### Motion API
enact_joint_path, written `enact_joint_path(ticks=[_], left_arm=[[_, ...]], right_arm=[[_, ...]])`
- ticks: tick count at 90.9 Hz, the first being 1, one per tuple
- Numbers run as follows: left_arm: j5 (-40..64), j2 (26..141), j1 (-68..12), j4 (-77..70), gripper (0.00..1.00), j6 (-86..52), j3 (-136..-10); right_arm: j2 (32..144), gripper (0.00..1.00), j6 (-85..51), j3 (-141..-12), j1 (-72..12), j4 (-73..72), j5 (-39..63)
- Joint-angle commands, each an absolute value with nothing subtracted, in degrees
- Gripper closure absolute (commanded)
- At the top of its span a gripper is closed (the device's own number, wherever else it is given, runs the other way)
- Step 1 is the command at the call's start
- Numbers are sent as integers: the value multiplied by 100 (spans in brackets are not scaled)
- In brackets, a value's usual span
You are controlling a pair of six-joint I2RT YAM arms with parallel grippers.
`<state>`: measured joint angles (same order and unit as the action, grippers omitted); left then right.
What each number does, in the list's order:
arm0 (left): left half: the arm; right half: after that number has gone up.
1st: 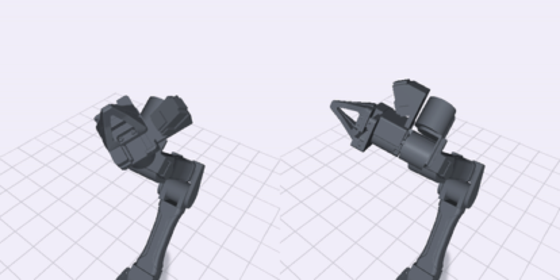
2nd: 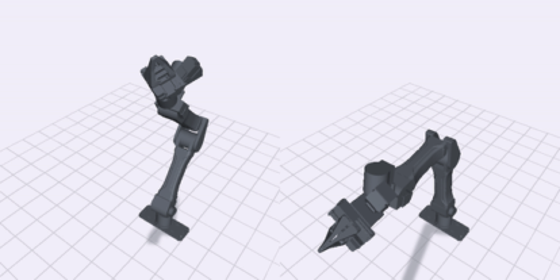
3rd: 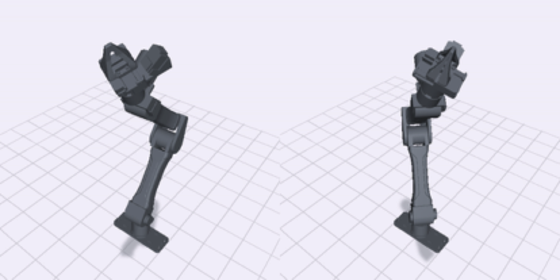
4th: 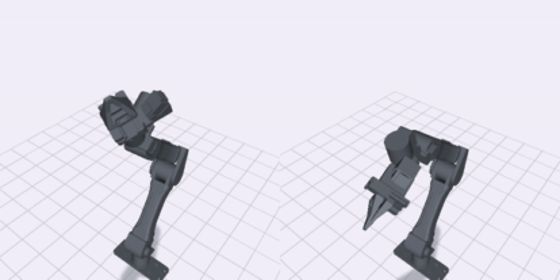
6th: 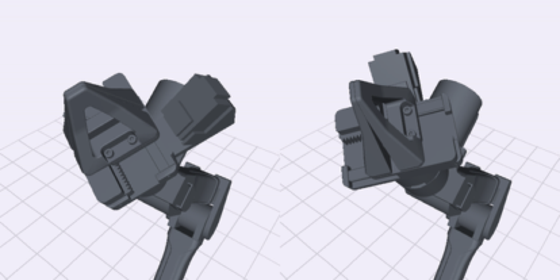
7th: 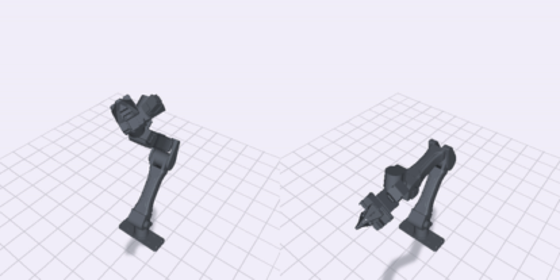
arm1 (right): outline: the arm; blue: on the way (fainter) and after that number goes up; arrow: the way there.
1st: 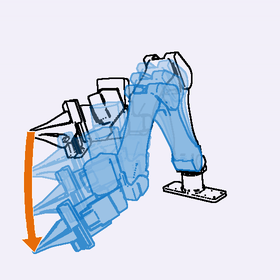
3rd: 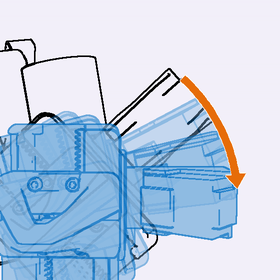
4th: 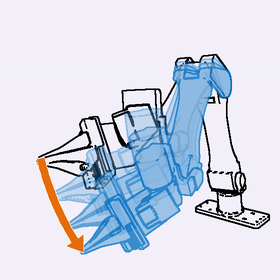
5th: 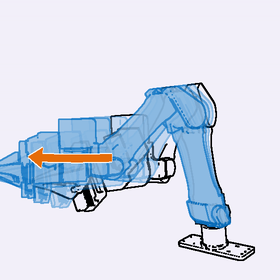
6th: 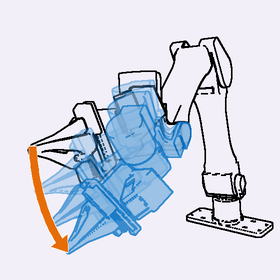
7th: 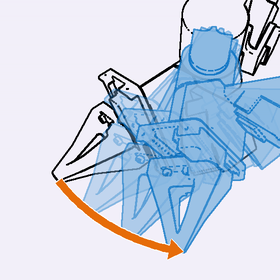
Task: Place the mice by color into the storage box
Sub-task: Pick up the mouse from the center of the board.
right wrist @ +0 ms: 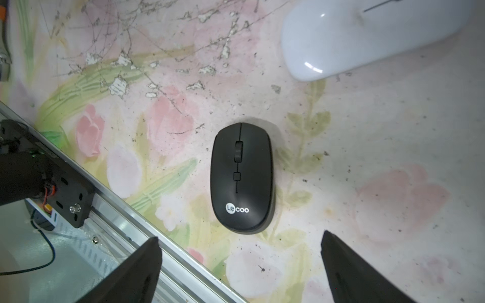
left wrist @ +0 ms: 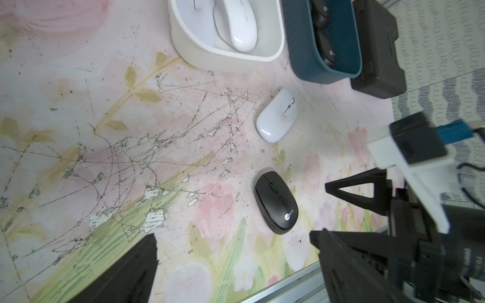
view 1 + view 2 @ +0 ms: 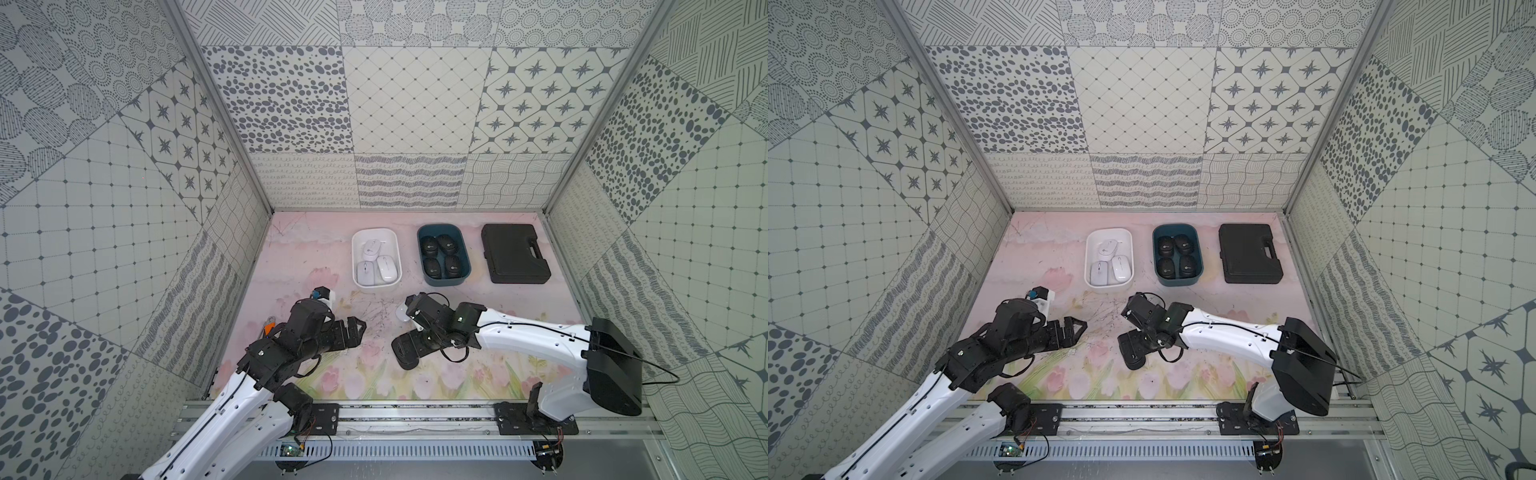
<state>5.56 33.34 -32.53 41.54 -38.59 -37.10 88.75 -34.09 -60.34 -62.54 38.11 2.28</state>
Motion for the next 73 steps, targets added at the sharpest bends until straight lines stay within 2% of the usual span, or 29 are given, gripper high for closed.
enact_joint_path(ticks=[1, 16, 43, 73], left_arm=[[312, 2538, -3253, 4335, 1, -4249, -3671], [229, 1978, -3260, 4633, 1, -4549, -3696], [427, 2161, -3256, 4773, 1, -4754, -3691], [446, 2211, -3261, 4746, 1, -4715, -3685]], right_arm=[[9352, 1, -2931, -6388, -6382, 4265, 28], [9747, 1, -2879, -6612, -6389, 4334, -33], [10375, 1, -2828, -6971, -6442, 4357, 24], [10677, 12, -2920, -7150, -6542, 4456, -53]])
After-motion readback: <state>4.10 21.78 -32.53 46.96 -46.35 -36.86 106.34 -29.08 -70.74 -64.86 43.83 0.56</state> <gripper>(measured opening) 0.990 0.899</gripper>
